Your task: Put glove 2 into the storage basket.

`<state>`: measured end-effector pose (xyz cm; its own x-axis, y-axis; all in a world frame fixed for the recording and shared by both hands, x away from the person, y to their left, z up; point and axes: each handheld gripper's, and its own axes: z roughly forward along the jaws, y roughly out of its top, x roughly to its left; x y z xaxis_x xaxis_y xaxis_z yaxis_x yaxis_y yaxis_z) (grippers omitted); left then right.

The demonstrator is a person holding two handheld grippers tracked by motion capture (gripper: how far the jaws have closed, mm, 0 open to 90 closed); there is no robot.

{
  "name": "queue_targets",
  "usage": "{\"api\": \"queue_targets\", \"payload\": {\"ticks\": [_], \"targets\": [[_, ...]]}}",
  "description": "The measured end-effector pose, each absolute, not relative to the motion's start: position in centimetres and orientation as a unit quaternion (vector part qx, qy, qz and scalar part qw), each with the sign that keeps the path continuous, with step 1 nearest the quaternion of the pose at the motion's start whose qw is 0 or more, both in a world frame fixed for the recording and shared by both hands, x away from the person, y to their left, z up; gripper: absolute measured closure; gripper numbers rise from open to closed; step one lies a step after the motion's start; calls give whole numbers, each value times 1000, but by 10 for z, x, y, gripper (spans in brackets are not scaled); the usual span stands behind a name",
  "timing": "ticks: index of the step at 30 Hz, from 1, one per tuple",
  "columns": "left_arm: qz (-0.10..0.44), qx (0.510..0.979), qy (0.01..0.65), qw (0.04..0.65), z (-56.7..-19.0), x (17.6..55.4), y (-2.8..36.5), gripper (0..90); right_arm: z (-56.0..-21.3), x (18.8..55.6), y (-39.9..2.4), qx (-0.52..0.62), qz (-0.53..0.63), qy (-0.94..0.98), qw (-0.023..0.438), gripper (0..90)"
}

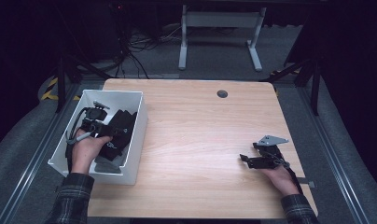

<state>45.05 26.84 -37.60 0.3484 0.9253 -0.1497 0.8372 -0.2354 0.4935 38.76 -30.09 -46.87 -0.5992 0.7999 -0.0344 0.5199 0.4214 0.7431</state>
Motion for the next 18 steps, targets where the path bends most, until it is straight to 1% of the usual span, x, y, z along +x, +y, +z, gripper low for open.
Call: {"api": "queue_targets", "payload": {"ticks": [2, 5, 13, 18], "targets": [[93, 778, 565, 258, -370, 449, 272, 285, -469, 388, -301, 402, 357, 820, 196, 215], [103, 775, 561, 270, -361, 446, 274, 269, -469, 388, -301, 403, 357, 820, 196, 215], [106, 778, 536, 309, -341, 438, 267, 258, -469, 388, -301, 402, 357, 820, 196, 215], [105, 789, 504, 335, -327, 434, 251, 255, -469, 387, -301, 403, 357, 820, 196, 214]]}}
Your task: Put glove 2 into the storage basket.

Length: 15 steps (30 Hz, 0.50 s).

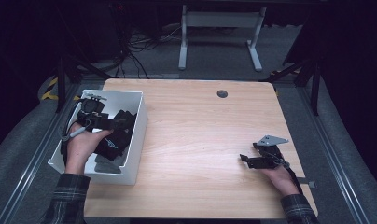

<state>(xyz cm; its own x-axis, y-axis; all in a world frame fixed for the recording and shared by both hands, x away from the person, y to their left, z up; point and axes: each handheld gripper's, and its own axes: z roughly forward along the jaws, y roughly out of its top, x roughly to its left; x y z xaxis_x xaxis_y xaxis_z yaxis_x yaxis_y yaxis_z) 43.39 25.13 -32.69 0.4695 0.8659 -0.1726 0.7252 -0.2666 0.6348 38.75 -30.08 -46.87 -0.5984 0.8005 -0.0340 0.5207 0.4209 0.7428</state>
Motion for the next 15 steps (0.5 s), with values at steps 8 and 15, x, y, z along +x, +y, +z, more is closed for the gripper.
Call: {"api": "queue_targets", "payload": {"ticks": [8, 15], "targets": [[97, 802, 458, 370, -310, 428, 217, 238, -469, 387, -301, 404, 356, 820, 196, 214], [91, 810, 429, 389, -306, 423, 186, 217, -469, 387, -301, 404, 357, 819, 195, 214]]}}
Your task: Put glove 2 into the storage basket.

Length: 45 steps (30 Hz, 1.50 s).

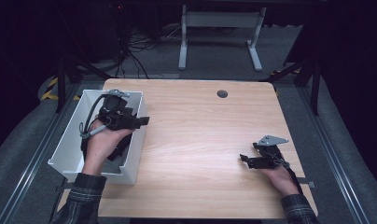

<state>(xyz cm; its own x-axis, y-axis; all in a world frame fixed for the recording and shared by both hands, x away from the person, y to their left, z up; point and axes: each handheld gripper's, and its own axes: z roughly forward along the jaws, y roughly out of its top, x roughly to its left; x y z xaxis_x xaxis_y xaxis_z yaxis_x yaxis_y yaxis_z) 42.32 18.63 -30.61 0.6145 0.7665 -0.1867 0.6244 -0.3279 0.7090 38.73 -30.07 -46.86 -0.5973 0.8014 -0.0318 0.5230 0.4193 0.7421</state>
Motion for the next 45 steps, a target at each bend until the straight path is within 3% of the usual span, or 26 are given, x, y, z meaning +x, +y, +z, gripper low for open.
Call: {"api": "queue_targets", "payload": {"ticks": [10, 19, 38, 45], "targets": [[71, 831, 378, 401, -318, 413, 126, 202, -469, 387, -301, 404, 357, 820, 195, 213], [55, 847, 347, 398, -351, 403, 80, 190, -469, 387, -301, 402, 357, 820, 195, 211], [56, 874, 314, 367, -435, 390, 44, 155, -469, 387, -301, 402, 356, 821, 195, 208], [74, 886, 301, 344, -456, 386, 41, 103, -469, 388, -301, 401, 357, 821, 196, 208]]}}
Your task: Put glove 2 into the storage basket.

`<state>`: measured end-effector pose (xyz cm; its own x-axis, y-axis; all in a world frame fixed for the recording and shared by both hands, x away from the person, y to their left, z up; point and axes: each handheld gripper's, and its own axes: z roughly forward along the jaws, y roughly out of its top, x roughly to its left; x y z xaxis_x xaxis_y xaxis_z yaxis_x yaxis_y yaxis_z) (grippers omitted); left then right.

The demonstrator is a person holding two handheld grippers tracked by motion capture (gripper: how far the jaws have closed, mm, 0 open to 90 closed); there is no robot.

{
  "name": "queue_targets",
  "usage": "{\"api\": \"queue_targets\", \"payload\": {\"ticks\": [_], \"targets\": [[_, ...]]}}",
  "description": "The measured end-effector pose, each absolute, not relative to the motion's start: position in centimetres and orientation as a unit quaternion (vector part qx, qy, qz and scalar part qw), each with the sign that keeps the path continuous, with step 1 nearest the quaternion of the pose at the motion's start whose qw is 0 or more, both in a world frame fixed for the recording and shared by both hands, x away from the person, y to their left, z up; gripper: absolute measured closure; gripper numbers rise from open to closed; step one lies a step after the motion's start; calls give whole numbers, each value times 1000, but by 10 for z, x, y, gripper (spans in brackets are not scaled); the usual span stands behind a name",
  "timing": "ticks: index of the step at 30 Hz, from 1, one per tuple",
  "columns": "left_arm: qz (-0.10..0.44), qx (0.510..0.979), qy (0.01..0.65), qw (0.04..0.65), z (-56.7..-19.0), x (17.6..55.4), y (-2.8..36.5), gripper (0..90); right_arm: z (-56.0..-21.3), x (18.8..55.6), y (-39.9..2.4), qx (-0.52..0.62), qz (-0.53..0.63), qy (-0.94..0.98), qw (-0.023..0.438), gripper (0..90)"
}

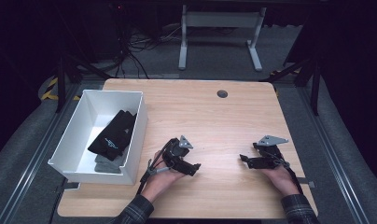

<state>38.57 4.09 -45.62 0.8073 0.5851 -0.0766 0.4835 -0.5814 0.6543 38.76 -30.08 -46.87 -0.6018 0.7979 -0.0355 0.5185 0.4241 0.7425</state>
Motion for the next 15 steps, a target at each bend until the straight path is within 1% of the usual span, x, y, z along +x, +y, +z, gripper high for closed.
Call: {"api": "queue_targets", "payload": {"ticks": [4, 5, 6, 15], "targets": [[97, 892, 296, 328, -469, 382, 39, 94, -469, 387, -301, 401, 357, 821, 196, 207], [97, 892, 296, 328, -469, 382, 39, 68, -469, 387, -301, 401, 357, 821, 195, 207], [102, 888, 294, 338, -471, 382, 39, 61, -469, 387, -301, 400, 356, 821, 195, 207], [101, 885, 281, 356, -476, 382, 41, 22, -469, 387, -301, 401, 356, 821, 196, 207]]}}
